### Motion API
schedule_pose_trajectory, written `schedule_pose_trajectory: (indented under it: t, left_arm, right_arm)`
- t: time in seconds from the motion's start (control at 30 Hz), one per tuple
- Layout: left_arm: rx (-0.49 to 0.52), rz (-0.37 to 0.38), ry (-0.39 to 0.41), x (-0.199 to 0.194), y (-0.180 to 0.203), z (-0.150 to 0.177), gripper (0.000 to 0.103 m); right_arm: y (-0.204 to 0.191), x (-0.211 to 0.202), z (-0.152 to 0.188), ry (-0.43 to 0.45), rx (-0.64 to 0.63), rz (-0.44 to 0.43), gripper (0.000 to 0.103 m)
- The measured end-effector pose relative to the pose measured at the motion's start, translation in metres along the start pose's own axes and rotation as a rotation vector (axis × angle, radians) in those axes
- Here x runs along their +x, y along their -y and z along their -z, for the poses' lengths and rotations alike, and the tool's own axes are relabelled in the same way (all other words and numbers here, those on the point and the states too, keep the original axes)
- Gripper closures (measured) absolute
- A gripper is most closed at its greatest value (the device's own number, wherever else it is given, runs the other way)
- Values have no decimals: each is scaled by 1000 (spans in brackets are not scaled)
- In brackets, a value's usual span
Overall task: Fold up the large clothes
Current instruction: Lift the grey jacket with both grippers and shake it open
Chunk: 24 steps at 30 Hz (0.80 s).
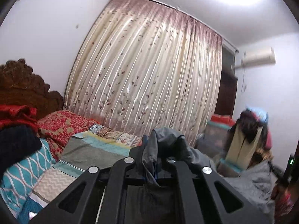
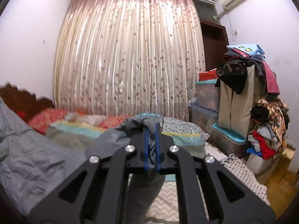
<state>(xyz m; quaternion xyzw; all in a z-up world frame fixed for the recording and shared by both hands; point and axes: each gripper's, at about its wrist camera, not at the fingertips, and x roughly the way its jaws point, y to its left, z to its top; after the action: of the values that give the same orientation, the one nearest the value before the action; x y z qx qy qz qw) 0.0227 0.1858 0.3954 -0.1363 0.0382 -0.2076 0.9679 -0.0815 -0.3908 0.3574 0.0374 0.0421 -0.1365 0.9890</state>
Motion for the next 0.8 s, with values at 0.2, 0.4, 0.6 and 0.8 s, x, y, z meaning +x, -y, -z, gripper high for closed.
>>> schedule_pose_trajectory:
  t: [0.2,0.4,0.6,0.8]
  left_arm:
    - [-94,54,-17,-19,6,-17,77]
    - [-107,13,-120,20,11,7,77]
    - [-144,-120,-337,139,-21,80,77]
    - [-128,-378,-699,279,-72,224,76]
  right_arm:
    - [19,-43,-31,53,67,-47,97]
    - [31,-27,-18,1,68,-15,97]
    - [44,88,60,-261,77,54,97]
    - [32,229,211,-663,-45,168,82]
